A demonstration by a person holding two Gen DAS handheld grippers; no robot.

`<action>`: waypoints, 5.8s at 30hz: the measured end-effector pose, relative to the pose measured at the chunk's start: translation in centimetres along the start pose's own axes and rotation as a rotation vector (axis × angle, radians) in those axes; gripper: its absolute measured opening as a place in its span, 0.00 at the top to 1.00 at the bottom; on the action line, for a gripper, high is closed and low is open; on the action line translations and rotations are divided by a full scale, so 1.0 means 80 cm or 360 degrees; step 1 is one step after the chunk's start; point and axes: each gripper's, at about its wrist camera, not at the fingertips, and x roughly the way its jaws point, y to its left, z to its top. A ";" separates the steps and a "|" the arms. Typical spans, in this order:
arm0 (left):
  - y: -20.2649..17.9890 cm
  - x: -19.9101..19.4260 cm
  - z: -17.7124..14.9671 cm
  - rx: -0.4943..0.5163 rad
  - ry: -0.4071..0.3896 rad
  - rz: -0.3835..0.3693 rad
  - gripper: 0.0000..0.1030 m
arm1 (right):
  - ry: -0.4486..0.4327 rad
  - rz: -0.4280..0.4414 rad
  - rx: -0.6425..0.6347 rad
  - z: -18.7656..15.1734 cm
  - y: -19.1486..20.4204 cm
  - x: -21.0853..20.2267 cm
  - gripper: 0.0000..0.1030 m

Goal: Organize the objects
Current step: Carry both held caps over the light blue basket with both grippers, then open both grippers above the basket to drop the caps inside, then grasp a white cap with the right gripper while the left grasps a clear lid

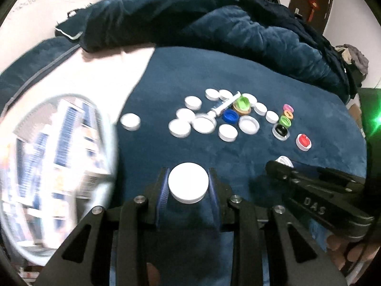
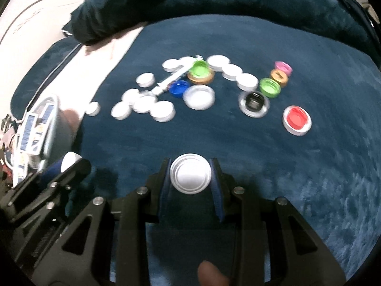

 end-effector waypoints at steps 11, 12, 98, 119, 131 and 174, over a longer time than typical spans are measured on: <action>0.158 -0.142 0.086 -0.0150 -0.0171 0.0127 0.69 | -0.0041 0.0155 -0.0304 -0.015 0.108 -0.032 0.68; 0.179 -0.142 0.090 -0.0171 -0.0165 0.0168 0.69 | -0.0020 0.0161 -0.0325 -0.018 0.114 -0.031 0.68; 0.208 -0.065 0.112 -0.0362 0.0060 0.0281 0.01 | 0.0073 0.0248 -0.0005 0.124 0.165 -0.043 0.00; 0.028 -0.003 0.147 0.0104 0.0203 0.0162 0.01 | 0.0061 0.0066 0.0295 0.111 -0.036 -0.064 0.00; 0.064 0.015 0.153 0.0008 0.0287 0.0193 0.01 | 0.0282 0.0089 0.0232 0.114 -0.024 0.029 0.00; -0.083 0.135 0.067 -0.0042 0.0298 0.0111 0.06 | 0.0519 0.0187 0.0782 0.042 -0.136 0.039 0.69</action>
